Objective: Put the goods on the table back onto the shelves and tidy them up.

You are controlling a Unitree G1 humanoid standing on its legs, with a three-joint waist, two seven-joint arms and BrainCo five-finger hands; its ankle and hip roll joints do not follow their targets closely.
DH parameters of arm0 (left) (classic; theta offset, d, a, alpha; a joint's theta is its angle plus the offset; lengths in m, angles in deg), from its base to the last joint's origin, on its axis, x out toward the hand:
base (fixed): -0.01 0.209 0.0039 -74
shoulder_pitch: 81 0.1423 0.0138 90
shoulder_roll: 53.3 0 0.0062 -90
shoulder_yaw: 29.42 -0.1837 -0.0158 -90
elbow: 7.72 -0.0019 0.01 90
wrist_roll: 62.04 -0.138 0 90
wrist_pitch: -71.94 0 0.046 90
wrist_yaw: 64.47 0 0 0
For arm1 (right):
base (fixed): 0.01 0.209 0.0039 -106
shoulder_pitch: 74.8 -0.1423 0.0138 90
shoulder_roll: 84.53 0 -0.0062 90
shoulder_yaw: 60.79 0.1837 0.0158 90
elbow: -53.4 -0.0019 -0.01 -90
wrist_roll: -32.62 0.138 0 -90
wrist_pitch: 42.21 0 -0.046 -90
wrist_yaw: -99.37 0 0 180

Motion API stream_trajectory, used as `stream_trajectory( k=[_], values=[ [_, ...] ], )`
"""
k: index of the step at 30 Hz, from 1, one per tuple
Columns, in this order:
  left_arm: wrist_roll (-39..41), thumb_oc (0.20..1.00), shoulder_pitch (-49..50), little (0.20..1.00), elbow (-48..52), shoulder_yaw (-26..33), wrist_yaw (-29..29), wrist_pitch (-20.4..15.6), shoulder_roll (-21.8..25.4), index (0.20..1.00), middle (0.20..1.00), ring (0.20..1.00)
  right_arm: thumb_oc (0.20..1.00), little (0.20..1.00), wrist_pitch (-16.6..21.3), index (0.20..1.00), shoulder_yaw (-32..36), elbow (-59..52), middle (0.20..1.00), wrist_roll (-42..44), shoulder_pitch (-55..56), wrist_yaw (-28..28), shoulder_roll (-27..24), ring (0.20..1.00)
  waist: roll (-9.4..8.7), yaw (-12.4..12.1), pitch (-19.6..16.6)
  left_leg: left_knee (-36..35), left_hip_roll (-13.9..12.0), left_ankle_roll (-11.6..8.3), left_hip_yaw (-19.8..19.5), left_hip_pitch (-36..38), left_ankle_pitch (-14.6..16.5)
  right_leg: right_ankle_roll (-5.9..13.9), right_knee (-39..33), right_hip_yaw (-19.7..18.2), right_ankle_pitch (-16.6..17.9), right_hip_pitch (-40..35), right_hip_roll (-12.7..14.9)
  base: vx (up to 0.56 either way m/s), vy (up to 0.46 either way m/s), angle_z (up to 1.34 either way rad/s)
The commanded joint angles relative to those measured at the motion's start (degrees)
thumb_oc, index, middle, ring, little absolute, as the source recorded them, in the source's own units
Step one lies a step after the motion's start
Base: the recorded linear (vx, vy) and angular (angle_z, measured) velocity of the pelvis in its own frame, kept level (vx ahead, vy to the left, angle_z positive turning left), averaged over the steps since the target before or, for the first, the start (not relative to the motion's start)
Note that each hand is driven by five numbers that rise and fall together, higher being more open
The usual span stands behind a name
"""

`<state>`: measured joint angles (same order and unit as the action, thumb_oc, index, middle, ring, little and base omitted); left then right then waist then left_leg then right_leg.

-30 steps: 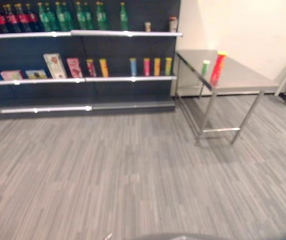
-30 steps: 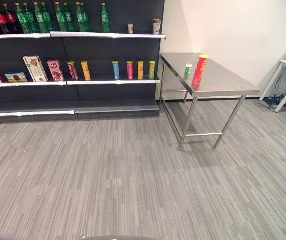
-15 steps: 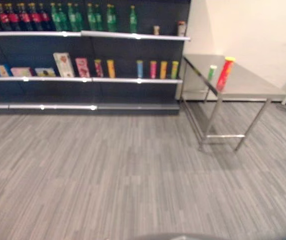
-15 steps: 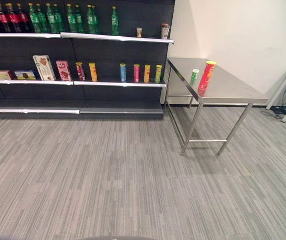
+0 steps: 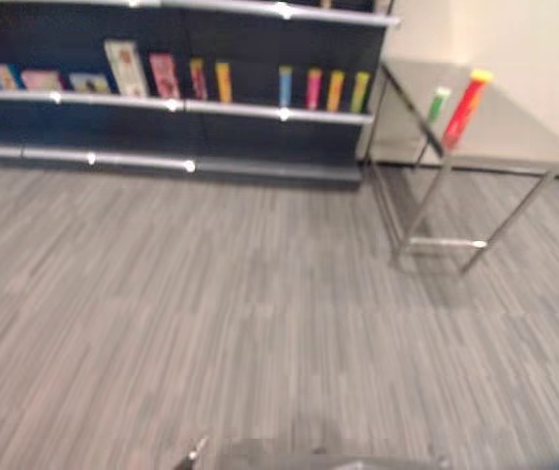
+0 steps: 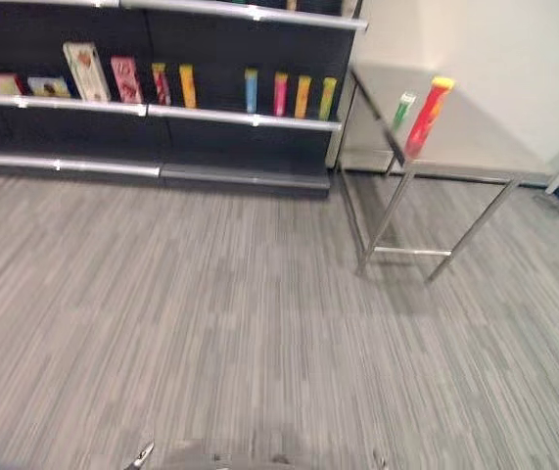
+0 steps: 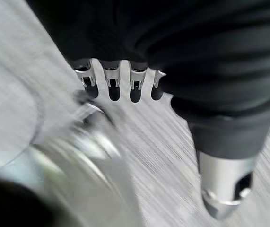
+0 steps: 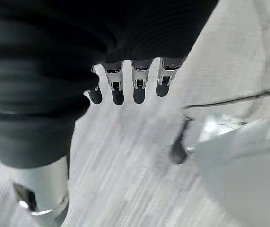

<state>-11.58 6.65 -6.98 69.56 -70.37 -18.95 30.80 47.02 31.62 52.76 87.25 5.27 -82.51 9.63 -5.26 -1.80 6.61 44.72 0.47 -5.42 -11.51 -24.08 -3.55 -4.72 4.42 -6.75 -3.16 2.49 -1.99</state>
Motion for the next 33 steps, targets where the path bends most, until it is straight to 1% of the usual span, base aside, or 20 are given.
stream_trajectory(
  k=[1, 2, 4, 7, 9, 12, 13, 14, 15, 16, 17, 18, 19, 21, 22, 23, 24, 27, 31, 33],
  values=[
    [4.27, 1.000, 0.34, 1.000, 2.49, -0.35, 0.05, -0.83, -0.12, 1.000, 1.000, 1.000, 1.000, 1.000, 0.32, 1.000, 0.45, -0.55, 1.000, -3.06, 1.29, 0.87, -1.70, 1.000, 1.26, -0.68, 0.16, -15.35, -2.07, 4.59, 2.26, 0.56, 2.86, 4.94, 1.68, -2.84, -3.99, -6.77, 2.75, 0.61, 0.315, -0.20],
    [5.26, 1.000, -0.15, 1.000, 2.10, -0.41, 0.22, -1.10, 0.03, 1.000, 1.000, 1.000, 1.000, 1.000, 0.26, 1.000, 0.29, -0.04, 1.000, -4.55, 1.47, 1.38, -2.16, 1.000, 2.04, -1.89, 0.51, -28.84, -2.60, 2.44, 1.62, -2.22, -1.36, 5.24, 0.76, -3.47, -6.61, -9.81, 3.24, 0.44, 0.256, -0.12],
    [7.03, 1.000, -0.35, 1.000, 1.46, 0.09, 0.62, -1.32, -0.18, 1.000, 1.000, 1.000, 1.000, 1.000, -0.14, 1.000, -0.09, 0.69, 1.000, -5.24, 1.39, 1.84, -2.06, 1.000, 2.12, -3.60, 0.58, -40.65, -3.72, 1.61, 0.78, -4.57, -4.53, 5.47, -0.13, -4.25, -8.14, -12.52, 4.09, 0.54, 0.294, 0.14],
    [8.13, 1.000, 0.19, 1.000, 1.08, 1.78, 1.84, -1.70, -0.19, 1.000, 1.000, 1.000, 1.000, 1.000, -0.64, 1.000, 0.20, 1.05, 1.000, -5.67, 1.89, 1.91, -1.36, 1.000, 1.49, -5.32, 0.18, -46.35, -3.84, 0.78, 1.98, -6.77, -6.23, 6.19, -1.23, -5.07, -9.39, -16.75, 5.99, 0.54, 0.327, 0.16],
    [6.92, 1.000, 3.45, 1.000, -0.10, 5.80, 2.45, -2.56, 1.16, 1.000, 1.000, 1.000, 1.000, 1.000, -0.98, 1.000, 2.06, 1.41, 1.000, -6.68, 4.87, 0.59, -0.59, 1.000, 0.93, -6.51, -4.09, -44.09, -3.26, 1.61, 2.22, -2.36, -8.41, 9.34, -0.63, -6.57, -8.91, -20.46, 11.36, 0.85, 0.674, -0.62],
    [9.88, 1.000, 4.17, 1.000, -1.25, 11.32, 4.85, -3.98, 3.02, 1.000, 1.000, 1.000, 1.000, 1.000, -1.21, 1.000, 3.06, 1.48, 1.000, -6.57, 6.60, -0.76, 0.85, 1.000, -0.94, -5.99, -6.46, -40.79, -0.02, 3.68, 3.42, 1.34, -7.18, 11.83, 6.32, -8.26, 5.88, -15.14, 15.81, 0.49, 0.407, -1.22],
    [9.87, 1.000, 4.17, 1.000, -1.26, 11.32, 4.85, -3.99, 3.01, 1.000, 1.000, 1.000, 1.000, 1.000, -1.21, 1.000, 3.06, 1.50, 1.000, -6.56, 6.60, -0.76, 0.83, 1.000, -1.06, -6.08, -6.61, -40.95, -0.08, 3.59, 3.54, 1.43, -6.92, 11.68, 6.34, -8.28, 5.78, -15.06, 15.86, 0.32, 0.238, -1.29],
    [9.01, 1.000, 3.56, 1.000, -1.22, 11.38, 5.18, -3.96, 3.43, 1.000, 1.000, 1.000, 1.000, 1.000, -1.04, 1.000, 3.76, 1.88, 1.000, -6.47, 6.53, -0.66, 0.98, 1.000, -1.10, -6.09, -6.83, -41.23, 0.35, 4.26, 4.49, 3.28, -5.86, 11.35, 9.56, -6.54, 11.30, -13.65, 17.29, 0.45, 0.483, -0.94],
    [7.37, 1.000, 2.42, 1.000, -0.66, 9.98, 5.64, -4.57, 4.40, 1.000, 1.000, 1.000, 1.000, 1.000, -0.57, 1.000, 2.85, 1.01, 1.000, -7.15, 5.92, -0.61, 1.34, 1.000, 0.14, -5.83, -5.98, -42.49, 1.09, 5.92, 5.53, 8.65, -3.33, 9.73, 17.23, 0.01, 21.32, -9.41, 22.78, 0.43, 0.502, -0.23],
    [7.36, 1.000, 2.35, 1.000, -0.68, 9.99, 5.64, -4.57, 4.38, 1.000, 1.000, 1.000, 1.000, 1.000, -0.58, 1.000, 2.87, 0.98, 1.000, -7.16, 5.88, -0.59, 1.33, 1.000, 0.23, -5.88, -5.95, -42.58, 1.05, 6.02, 5.57, 8.60, -3.55, 9.81, 17.02, -0.09, 21.62, -9.36, 22.74, 0.49, 0.658, 0.16],
    [4.77, 1.000, 1.50, 1.000, 0.11, 7.31, 4.78, -4.39, 5.62, 1.000, 1.000, 1.000, 1.000, 1.000, 0.17, 1.000, 0.36, -1.50, 1.000, -9.09, 4.59, -1.46, 1.83, 1.000, 1.63, -4.53, -4.85, -45.08, 0.88, 7.15, 5.80, 13.47, -2.34, 8.84, 20.35, 4.75, 21.77, -5.48, 23.57, 0.33, 0.430, -0.13],
    [3.39, 1.000, 1.19, 1.000, 0.52, 6.01, 4.18, -4.56, 6.15, 1.000, 1.000, 1.000, 1.000, 1.000, 0.83, 1.000, -1.04, -3.02, 1.000, -10.63, 4.25, -1.55, 1.73, 1.000, 2.47, -3.50, -4.34, -46.45, 0.80, 7.66, 5.50, 15.56, -2.10, 8.26, 21.75, 5.20, 17.49, -2.94, 20.90, 0.33, 0.417, -0.63],
    [3.37, 1.000, 1.17, 1.000, 0.50, 6.04, 4.16, -4.57, 6.12, 1.000, 1.000, 1.000, 1.000, 1.000, 0.82, 1.000, -1.05, -3.08, 1.000, -10.65, 4.26, -1.52, 1.70, 1.000, 2.62, -3.49, -4.43, -46.60, 0.61, 7.58, 5.46, 15.45, -2.30, 8.13, 21.94, 5.20, 17.49, -2.66, 20.72, 0.24, 0.240, -0.68],
    [-0.64, 1.000, -0.02, 1.000, 2.48, 1.98, 1.98, -4.57, 7.02, 1.000, 1.000, 1.000, 1.000, 1.000, 2.30, 1.000, -3.80, -6.83, 1.000, -12.86, 4.13, -1.13, 0.84, 1.000, 3.76, 0.15, -3.07, -48.34, 1.15, 7.99, 4.25, 21.13, -0.18, 7.52, 19.21, 6.93, 3.55, 4.13, 8.78, 0.43, 0.237, -0.31],
    [-1.30, 1.000, -0.54, 1.000, 2.92, 1.05, 1.64, -5.02, 7.18, 1.000, 1.000, 1.000, 1.000, 1.000, 2.75, 1.000, -4.34, -6.82, 1.000, -13.23, 4.01, -0.81, 0.27, 1.000, 3.18, 1.22, -2.38, -48.56, 2.20, 8.13, 3.86, 23.50, 1.28, 8.17, 14.33, 7.42, 3.18, 6.19, 5.32, 0.38, 0.146, -0.08],
    [-1.31, 1.000, -0.57, 1.000, 2.91, 1.07, 1.63, -5.02, 7.17, 1.000, 1.000, 1.000, 1.000, 1.000, 2.76, 1.000, -4.33, -6.80, 1.000, -13.23, 3.96, -0.81, 0.27, 1.000, 3.32, 1.26, -2.31, -48.57, 2.07, 8.11, 3.80, 23.52, 1.23, 8.14, 13.88, 7.51, 3.49, 5.95, 5.19, 0.43, 0.104, 0.07],
    [-3.28, 1.000, -1.43, 1.000, 3.04, -0.04, 1.50, -5.15, 7.15, 1.000, 1.000, 1.000, 1.000, 1.000, 2.90, 1.000, -5.09, -6.07, 1.000, -13.90, 4.29, -0.67, 0.01, 1.000, 1.75, 2.88, -2.11, -48.92, 4.31, 8.46, 2.44, 27.25, 3.66, 9.88, 4.62, 7.02, 5.99, 8.48, 1.16, 0.47, 0.112, 0.40],
    [-5.84, 1.000, -2.90, 1.000, 3.03, -1.84, 0.77, -5.38, 5.85, 1.000, 1.000, 1.000, 1.000, 1.000, 2.39, 1.000, -4.65, -4.31, 1.000, -13.96, 5.37, -0.83, 0.28, 1.000, 1.19, 5.69, -1.60, -49.72, 5.71, 9.05, -1.21, 33.42, 7.34, 11.66, -4.62, 7.99, 11.40, 12.02, -2.45, 0.44, 0.094, 0.46],
    [-10.13, 1.000, -3.35, 1.000, 2.55, -5.49, -0.22, -5.19, 2.84, 1.000, 1.000, 1.000, 1.000, 1.000, 1.75, 1.000, -3.34, -1.75, 1.000, -13.68, 6.93, -0.62, 0.32, 1.000, 1.46, 8.67, -1.63, -49.72, 6.09, 8.96, -4.90, 37.81, 10.13, 12.20, -7.26, 8.85, 14.42, 14.90, -2.59, 0.48, 0.031, 0.85],
    [-13.17, 1.000, -2.14, 1.000, 1.31, -9.24, -1.81, -4.65, -0.22, 1.000, 1.000, 1.000, 1.000, 1.000, 0.92, 1.000, -2.94, -0.11, 1.000, -12.82, 7.99, -0.93, 0.19, 1.000, 2.47, 10.48, -2.98, -49.72, 4.39, 8.31, -6.07, 41.36, 13.82, 10.09, -6.36, 8.39, 14.17, 12.98, -1.58, 0.66, -0.050, 1.00]
  ],
)
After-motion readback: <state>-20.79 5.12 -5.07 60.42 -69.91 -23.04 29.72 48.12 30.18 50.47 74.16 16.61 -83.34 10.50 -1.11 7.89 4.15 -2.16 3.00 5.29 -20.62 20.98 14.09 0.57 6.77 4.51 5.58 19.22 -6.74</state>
